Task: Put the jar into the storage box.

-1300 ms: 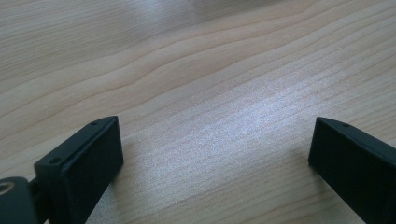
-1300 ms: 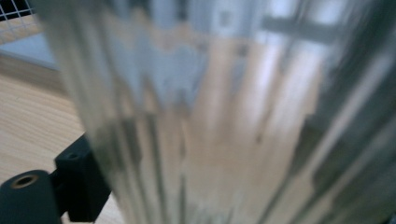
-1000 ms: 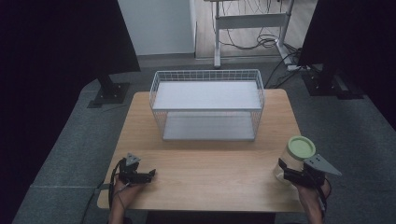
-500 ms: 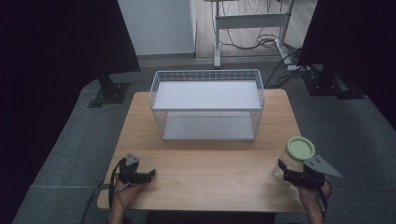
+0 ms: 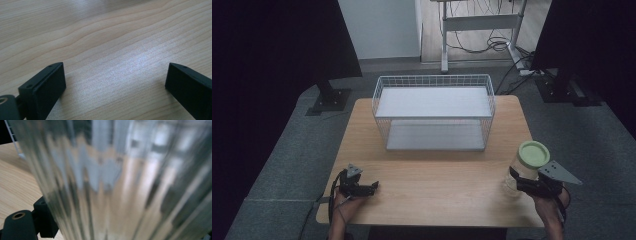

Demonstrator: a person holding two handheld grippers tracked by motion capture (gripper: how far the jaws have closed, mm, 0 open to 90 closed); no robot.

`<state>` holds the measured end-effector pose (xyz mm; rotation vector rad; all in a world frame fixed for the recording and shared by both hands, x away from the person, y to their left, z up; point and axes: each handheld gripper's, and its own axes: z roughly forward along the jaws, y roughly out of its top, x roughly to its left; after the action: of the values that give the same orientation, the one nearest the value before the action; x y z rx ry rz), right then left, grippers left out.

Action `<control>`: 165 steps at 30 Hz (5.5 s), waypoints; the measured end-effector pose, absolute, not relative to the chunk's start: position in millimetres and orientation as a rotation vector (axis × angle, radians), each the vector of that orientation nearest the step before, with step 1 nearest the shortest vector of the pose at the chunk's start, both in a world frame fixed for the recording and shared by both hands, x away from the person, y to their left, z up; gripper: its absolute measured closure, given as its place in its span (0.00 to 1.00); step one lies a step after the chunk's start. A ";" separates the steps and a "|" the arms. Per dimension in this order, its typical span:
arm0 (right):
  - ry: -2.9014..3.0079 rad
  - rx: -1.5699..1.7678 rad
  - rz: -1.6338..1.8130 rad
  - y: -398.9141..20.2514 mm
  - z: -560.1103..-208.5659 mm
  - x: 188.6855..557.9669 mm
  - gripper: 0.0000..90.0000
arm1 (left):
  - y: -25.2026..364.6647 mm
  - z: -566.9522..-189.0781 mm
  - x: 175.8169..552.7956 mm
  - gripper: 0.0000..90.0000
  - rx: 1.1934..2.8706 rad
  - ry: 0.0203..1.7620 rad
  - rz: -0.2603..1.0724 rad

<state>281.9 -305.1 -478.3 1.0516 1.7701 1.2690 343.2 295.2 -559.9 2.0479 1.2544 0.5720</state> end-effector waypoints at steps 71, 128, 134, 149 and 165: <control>1.919 0.659 1.466 -176.5 -351.2 365.9 0.13 | 295.2 -559.7 343.3 0.03 2.050 1.254 0.571; 1.951 0.519 1.501 -57.7 -297.5 458.5 0.13 | 295.1 -559.9 343.2 0.03 2.048 1.254 0.569; 1.955 0.516 1.506 -41.2 -297.6 470.5 0.13 | 295.1 -559.9 343.3 0.03 2.049 1.253 0.569; 1.964 0.517 1.529 0.8 -298.2 499.4 0.13 | 295.0 -559.9 343.3 0.02 2.052 1.251 0.566; 1.989 0.549 1.562 34.8 -306.7 530.3 0.13 | 294.5 -559.9 344.1 0.03 2.056 1.241 0.563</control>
<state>530.3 34.8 -306.7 0.5491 1.9887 1.5619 344.1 294.5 -559.9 2.0556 1.2414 0.5625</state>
